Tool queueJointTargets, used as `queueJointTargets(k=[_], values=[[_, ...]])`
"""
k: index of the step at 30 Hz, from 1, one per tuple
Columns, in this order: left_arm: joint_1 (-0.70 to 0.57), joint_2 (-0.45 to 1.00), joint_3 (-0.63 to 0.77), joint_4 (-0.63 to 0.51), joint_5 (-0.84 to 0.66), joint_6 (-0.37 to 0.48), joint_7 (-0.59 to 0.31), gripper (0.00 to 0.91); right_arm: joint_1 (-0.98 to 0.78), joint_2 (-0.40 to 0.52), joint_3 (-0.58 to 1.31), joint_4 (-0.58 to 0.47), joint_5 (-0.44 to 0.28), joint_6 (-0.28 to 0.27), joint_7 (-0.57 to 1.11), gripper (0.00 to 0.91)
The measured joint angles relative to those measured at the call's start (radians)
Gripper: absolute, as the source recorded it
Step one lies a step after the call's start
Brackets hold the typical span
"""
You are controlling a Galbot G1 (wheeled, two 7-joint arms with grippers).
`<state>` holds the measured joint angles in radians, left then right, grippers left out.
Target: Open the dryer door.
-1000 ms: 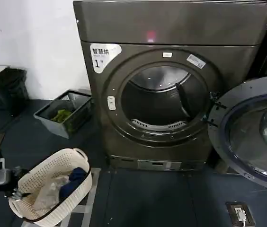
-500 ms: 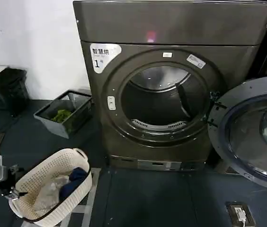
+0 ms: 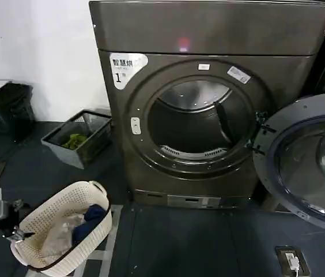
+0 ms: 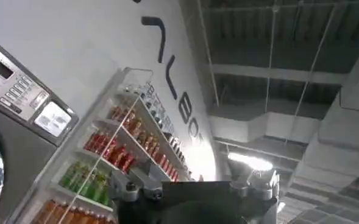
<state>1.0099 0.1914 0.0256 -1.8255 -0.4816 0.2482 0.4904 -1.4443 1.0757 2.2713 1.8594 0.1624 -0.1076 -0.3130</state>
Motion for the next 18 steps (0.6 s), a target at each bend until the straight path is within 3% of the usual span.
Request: queueJointTargets(k=[18], values=[[0.007, -0.015, -0.012, 0.006, 0.041, -0.021, 0.031, 0.907, -0.004, 0.009, 0.006, -0.002, -0.008, -0.001, -0.01, 0.907]])
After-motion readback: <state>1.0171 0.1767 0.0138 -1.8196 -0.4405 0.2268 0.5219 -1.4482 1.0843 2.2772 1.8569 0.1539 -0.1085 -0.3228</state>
